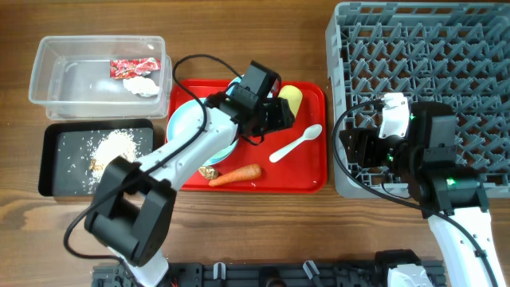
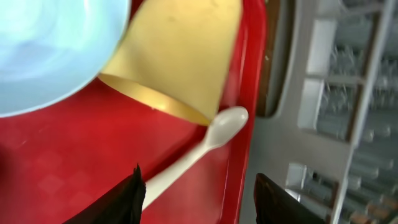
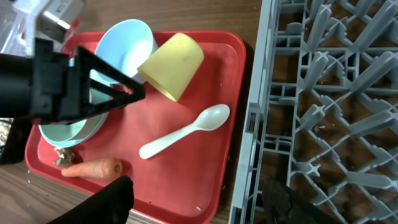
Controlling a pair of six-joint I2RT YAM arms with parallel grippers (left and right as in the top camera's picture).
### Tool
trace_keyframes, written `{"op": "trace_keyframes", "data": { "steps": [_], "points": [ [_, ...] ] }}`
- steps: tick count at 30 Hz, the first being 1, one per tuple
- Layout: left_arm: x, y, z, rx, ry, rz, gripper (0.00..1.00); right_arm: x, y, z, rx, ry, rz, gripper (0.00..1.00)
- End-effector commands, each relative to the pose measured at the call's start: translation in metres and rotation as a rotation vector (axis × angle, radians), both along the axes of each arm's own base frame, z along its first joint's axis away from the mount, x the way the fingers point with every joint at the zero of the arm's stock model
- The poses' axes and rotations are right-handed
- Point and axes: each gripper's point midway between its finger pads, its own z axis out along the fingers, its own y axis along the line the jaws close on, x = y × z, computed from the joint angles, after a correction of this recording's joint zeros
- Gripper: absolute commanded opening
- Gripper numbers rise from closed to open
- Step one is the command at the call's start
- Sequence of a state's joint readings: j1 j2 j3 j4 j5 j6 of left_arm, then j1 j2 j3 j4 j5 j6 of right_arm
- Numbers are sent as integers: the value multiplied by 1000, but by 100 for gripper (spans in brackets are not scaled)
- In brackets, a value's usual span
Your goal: Sort waste into correct bins and load items into the dishwasher rack
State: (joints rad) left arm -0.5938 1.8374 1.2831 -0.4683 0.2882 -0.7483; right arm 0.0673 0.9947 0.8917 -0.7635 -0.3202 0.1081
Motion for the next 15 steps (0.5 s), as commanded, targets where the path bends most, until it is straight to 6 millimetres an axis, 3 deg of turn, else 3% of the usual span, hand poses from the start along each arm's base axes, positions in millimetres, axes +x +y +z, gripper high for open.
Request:
{"op": "trace_keyframes", "data": {
  "steps": [1, 6, 11, 15],
  "points": [
    [14, -5, -9, -37, 34, 118, 58, 2, -3, 5, -9, -16, -12, 69],
    [25, -9, -24, -61, 61, 209, 57, 0, -3, 4, -10, -5, -12, 70],
    [40, -18, -24, -102, 7, 208, 49, 0, -3, 4, -10, -3, -12, 70],
    [51, -9, -32, -57, -32, 266, 23, 0, -3, 3, -10, -2, -12, 70]
  ]
}}
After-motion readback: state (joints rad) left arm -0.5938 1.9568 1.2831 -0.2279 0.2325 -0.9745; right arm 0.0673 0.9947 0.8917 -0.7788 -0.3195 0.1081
